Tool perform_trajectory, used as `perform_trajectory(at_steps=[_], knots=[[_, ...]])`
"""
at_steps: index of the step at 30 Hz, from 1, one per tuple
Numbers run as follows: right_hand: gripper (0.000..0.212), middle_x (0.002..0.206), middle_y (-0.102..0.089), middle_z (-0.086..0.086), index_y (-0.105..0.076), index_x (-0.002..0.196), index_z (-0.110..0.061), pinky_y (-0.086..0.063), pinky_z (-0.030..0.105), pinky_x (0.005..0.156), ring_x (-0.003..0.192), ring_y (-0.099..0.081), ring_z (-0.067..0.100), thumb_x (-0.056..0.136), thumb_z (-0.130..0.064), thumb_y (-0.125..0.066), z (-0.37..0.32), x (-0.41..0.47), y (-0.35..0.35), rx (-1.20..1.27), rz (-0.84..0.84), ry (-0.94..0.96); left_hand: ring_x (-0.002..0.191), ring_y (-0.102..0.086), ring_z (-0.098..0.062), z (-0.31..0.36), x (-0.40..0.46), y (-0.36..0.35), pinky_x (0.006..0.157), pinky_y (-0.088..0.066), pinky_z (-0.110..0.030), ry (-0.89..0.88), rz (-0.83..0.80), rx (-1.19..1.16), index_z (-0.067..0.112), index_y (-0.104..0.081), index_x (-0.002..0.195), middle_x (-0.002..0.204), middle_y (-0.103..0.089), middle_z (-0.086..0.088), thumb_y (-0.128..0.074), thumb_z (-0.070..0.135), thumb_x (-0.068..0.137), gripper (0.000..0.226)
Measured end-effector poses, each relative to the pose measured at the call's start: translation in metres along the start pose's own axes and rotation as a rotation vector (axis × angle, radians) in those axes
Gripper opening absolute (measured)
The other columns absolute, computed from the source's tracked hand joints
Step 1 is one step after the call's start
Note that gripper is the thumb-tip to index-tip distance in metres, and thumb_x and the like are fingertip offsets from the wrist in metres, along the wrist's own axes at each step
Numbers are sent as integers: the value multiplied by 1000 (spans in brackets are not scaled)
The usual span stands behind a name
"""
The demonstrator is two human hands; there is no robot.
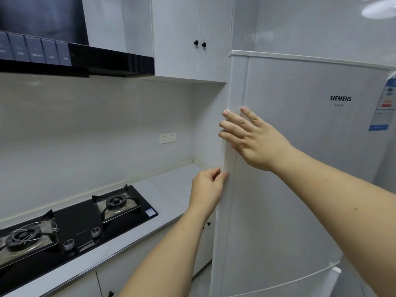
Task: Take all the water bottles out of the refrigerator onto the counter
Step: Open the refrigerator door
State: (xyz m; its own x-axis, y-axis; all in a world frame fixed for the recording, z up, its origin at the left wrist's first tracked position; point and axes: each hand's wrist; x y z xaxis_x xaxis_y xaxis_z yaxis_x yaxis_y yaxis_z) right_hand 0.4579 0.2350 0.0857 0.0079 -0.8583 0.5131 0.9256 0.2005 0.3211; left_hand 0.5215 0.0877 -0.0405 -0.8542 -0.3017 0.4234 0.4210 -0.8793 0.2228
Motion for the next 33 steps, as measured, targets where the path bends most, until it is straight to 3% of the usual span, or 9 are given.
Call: perform_trajectory(at_steps=[5, 9, 14, 17, 23, 27, 33], knots=[[44, 142, -51, 8, -57, 133, -13, -19, 53, 114, 141, -35, 31, 97, -25, -34, 1, -29, 43, -8, 27, 11, 62, -45, -11, 25, -49, -12, 63, -37, -29, -12, 53, 42, 5, -62, 85, 65, -56, -7, -51, 54, 81, 50], [45, 145, -48, 7, -56, 134, -14, -12, 49, 117, 141, -35, 29, 97, -27, -36, 2, -59, 79, 1, 59, 13, 54, -26, -15, 60, -99, -24, 53, -22, -30, -57, 114, 97, 2, -52, 73, 55, -32, -1, -60, 34, 90, 38], [45, 149, -44, 6, -51, 139, -15, -16, 50, 116, 142, -33, 29, 97, -27, -40, 11, -105, 129, 2, 105, 15, 54, -21, -16, 98, -155, -49, 49, -18, -29, -99, 138, 205, 13, -36, 58, 49, -24, 4, -63, 27, 91, 45], [45, 150, -42, 7, -47, 142, -15, -23, 53, 114, 143, -32, 30, 99, -25, -40, 16, -134, 153, 9, 123, 12, 55, -22, -17, 116, -182, -67, 50, -20, -32, -128, 140, 267, 14, -33, 56, 48, -24, 0, -63, 27, 90, 47], [46, 151, -38, 7, -46, 143, -13, -28, 55, 113, 143, -31, 32, 98, -22, -47, 34, -190, 194, 12, 184, 28, 52, -24, -17, 147, -228, -100, 50, -23, -31, -131, 82, 213, 7, -44, 59, 46, -28, 3, -66, 33, 88, 45], [48, 153, -31, 6, -42, 146, -14, -27, 55, 114, 143, -30, 32, 98, -21, -48, 46, -224, 216, 12, 199, 21, 48, -25, -17, 165, -251, -120, 49, -19, -29, -173, 19, 264, 18, -34, 46, 41, -29, 2, -68, 37, 88, 58], [52, 155, -25, 6, -33, 148, -16, -25, 55, 115, 144, -27, 33, 99, -23, -48, 57, -257, 239, -12, 167, 3, 43, -31, -15, 183, -271, -145, 46, -19, -22, -238, 7, 340, 21, -34, 46, 37, -35, 5, -67, 40, 90, 58]])
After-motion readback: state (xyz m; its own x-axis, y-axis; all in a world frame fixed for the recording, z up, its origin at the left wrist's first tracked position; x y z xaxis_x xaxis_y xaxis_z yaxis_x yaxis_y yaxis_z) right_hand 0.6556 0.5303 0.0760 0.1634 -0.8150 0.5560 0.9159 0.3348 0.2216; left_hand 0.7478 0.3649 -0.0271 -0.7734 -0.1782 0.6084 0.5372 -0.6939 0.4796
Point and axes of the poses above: each hand's wrist, its own x-axis towards the middle knuckle, its own y-axis out of the back of the hand, z = x × y
